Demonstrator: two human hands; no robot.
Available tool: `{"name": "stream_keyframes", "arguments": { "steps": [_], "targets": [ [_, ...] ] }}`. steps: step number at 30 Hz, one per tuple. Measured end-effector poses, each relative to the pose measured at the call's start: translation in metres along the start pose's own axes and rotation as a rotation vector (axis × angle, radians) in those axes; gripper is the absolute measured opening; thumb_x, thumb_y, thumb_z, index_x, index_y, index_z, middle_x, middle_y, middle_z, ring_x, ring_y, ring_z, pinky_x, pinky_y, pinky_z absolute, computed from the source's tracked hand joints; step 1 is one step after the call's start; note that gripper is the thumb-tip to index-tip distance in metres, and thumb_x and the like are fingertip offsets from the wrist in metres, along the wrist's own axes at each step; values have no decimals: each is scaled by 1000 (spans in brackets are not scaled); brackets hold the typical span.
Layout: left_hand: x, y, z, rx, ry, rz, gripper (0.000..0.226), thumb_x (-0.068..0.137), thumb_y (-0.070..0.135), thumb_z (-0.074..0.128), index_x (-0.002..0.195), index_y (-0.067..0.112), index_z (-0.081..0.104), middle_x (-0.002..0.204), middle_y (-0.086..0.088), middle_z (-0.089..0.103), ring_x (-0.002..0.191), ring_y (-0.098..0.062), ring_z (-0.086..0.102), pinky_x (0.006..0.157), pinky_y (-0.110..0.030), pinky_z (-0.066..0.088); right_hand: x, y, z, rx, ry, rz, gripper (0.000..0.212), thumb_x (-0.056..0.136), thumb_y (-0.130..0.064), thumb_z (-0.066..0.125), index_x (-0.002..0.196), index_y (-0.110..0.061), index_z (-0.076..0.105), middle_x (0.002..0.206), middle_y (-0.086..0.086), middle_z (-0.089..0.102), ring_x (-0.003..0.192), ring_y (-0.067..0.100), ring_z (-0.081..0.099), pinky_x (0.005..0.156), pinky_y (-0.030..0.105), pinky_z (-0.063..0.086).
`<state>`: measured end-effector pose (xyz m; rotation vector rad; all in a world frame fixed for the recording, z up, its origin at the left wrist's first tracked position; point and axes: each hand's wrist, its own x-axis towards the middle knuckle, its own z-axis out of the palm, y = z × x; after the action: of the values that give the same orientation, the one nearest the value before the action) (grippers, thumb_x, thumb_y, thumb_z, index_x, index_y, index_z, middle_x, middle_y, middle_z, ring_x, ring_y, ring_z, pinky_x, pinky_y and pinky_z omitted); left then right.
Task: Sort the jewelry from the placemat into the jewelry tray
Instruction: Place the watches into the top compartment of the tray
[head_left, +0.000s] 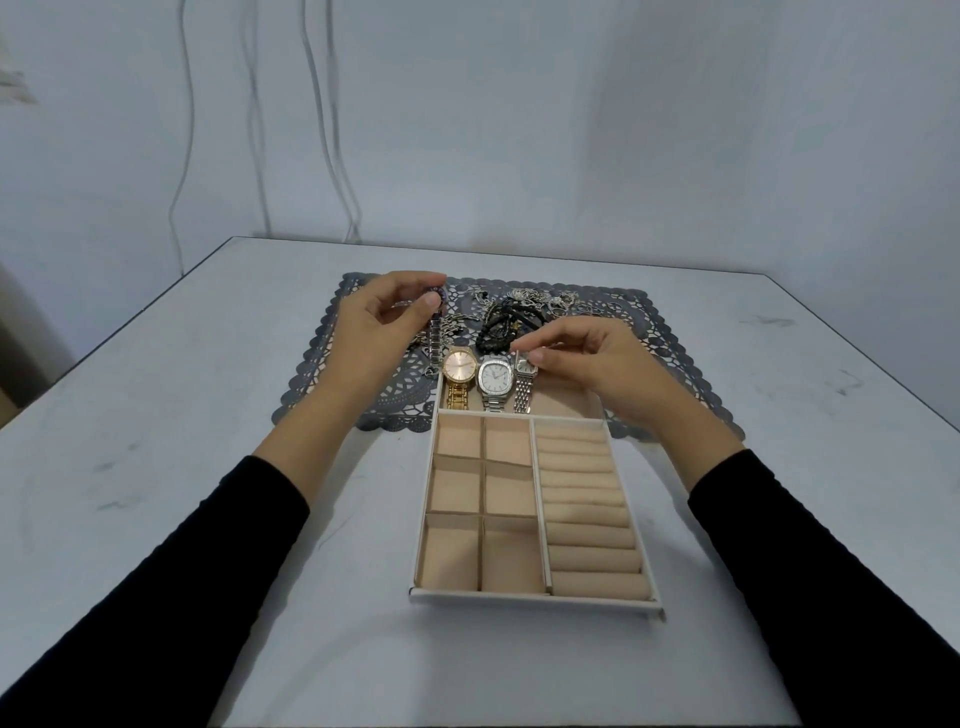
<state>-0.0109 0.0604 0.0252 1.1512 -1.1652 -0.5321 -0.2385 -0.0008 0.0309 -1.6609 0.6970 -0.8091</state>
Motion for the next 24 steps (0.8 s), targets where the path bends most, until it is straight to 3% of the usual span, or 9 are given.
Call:
{"name": "stream_keyframes", "arguments": {
  "steps": [3, 8, 18, 24],
  "targets": [
    [1, -1, 0, 6, -11, 5, 21, 91, 6, 66, 102, 22, 71, 102, 0, 72, 95, -9, 67, 84, -21, 53, 1, 1, 0, -15, 4, 16, 19, 85, 5, 63, 104, 6, 67, 106, 27, 66, 91, 21, 67, 78, 26, 56],
    [1, -4, 2, 12, -10, 0, 20, 91, 5, 65, 107, 15, 70, 102, -1, 72, 92, -9, 68, 81, -19, 52, 1, 3, 3, -27, -44, 42, 16, 86, 8, 61, 100, 7, 68, 106, 29, 65, 91, 23, 65, 89, 38, 55],
    [0, -5, 4, -4, -6, -11, 20, 91, 5, 65, 106, 16, 70, 101, 2, 73, 90, -7, 68, 83, -21, 53, 3, 8, -3, -125, -41, 14, 13, 85, 3, 65, 94, -2, 72, 103, 13, 71, 101, 27, 67, 88, 35, 56],
    [0, -4, 2, 8, -1, 1, 19, 91, 4, 64, 105, 17, 69, 98, 7, 72, 90, -4, 66, 79, -16, 51, 5, 11, -4, -230, 5, -50, 14, 84, 2, 67, 93, -7, 73, 94, 13, 71, 89, 18, 67, 84, 32, 57]
  ]
}}
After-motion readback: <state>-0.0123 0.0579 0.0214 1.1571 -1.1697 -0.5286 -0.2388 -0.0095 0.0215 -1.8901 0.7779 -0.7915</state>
